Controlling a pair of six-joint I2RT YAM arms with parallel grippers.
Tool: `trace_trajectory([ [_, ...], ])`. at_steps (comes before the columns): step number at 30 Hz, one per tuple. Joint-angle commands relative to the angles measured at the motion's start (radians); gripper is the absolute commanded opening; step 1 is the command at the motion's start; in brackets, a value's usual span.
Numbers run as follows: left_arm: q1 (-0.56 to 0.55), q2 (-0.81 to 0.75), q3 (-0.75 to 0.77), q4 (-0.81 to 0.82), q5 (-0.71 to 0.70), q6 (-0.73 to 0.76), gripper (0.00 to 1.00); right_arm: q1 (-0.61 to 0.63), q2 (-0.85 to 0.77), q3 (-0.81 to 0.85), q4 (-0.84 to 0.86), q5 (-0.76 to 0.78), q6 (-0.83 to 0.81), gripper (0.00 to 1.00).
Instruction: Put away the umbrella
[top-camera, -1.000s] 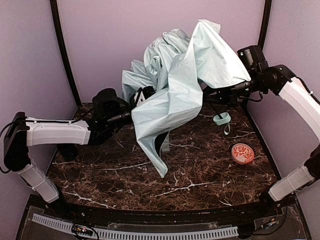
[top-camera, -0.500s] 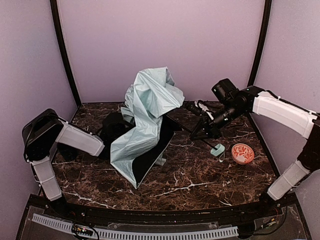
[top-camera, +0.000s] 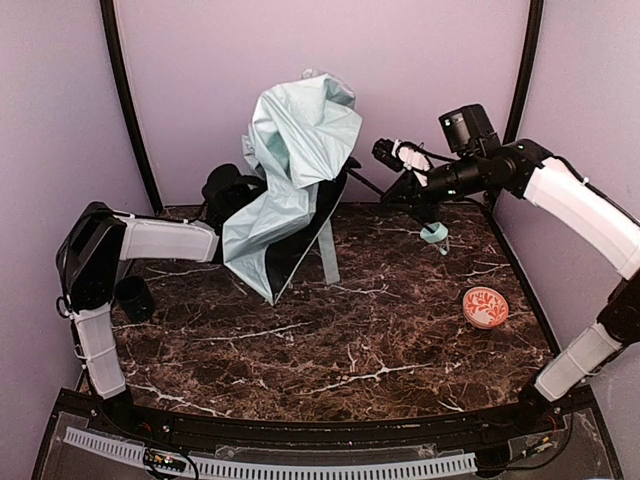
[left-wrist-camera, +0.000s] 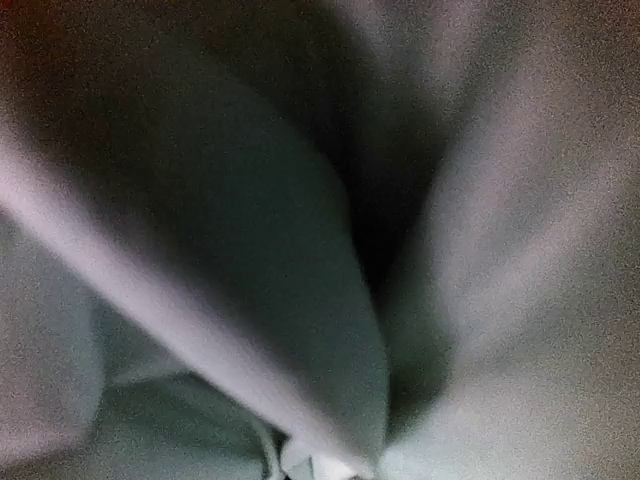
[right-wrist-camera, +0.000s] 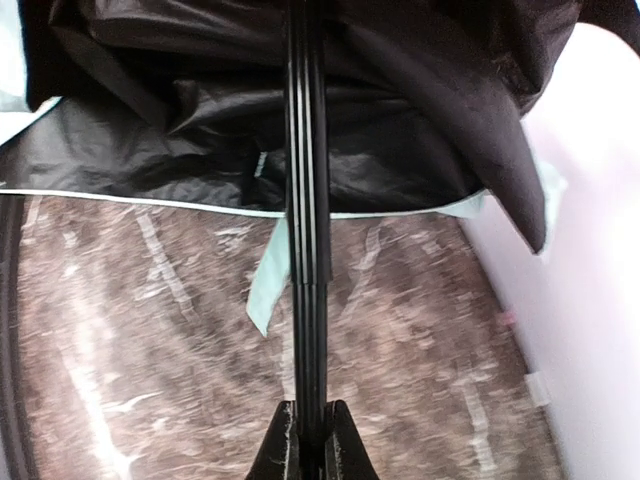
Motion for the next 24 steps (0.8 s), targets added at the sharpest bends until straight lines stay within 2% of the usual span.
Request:
trace_trajectory([
  [1,0.009,-0.005,0.079,-0.015,0.061,0.175,0.0,-0.001,-0.048,-0.024,0.237,0.227,-0.042,0.0],
  [3,0.018,0.012,0.045,0.013,0.045,0.186,0.0,0.005,-0.066,-0.112,0.287,0.198,-0.07,0.0],
  [8,0.01,0.043,-0.153,0.065,0.053,0.128,0.0,0.084,-0.066,-0.322,0.323,0.165,-0.047,0.0],
  [12,-0.031,0.073,-0.303,0.106,-0.065,0.106,0.02,0.146,-0.058,-0.486,0.332,0.133,0.019,0.0],
  [14,-0.059,0.07,-0.373,0.081,-0.128,0.119,0.08,0.159,-0.052,-0.56,0.337,0.113,0.039,0.0],
  [16,-0.086,0.061,-0.433,0.052,-0.196,0.124,0.26,0.164,-0.029,-0.598,0.318,0.096,0.05,0.0],
  [17,-0.099,0.055,-0.461,0.038,-0.229,0.123,0.42,0.165,-0.015,-0.607,0.31,0.095,0.053,0.0],
  [19,-0.12,0.031,-0.502,0.0,-0.298,0.116,0.63,0.165,0.022,-0.617,0.302,0.101,0.049,0.0],
  [22,-0.135,-0.022,-0.551,-0.106,-0.394,0.115,0.83,0.165,0.072,-0.617,0.295,0.113,0.037,0.0],
  [23,-0.137,-0.041,-0.562,-0.157,-0.426,0.115,0.93,0.165,0.081,-0.617,0.292,0.112,0.037,0.0],
  [24,-0.139,-0.059,-0.573,-0.219,-0.458,0.117,0.98,0.165,0.105,-0.62,0.289,0.107,0.038,0.0],
])
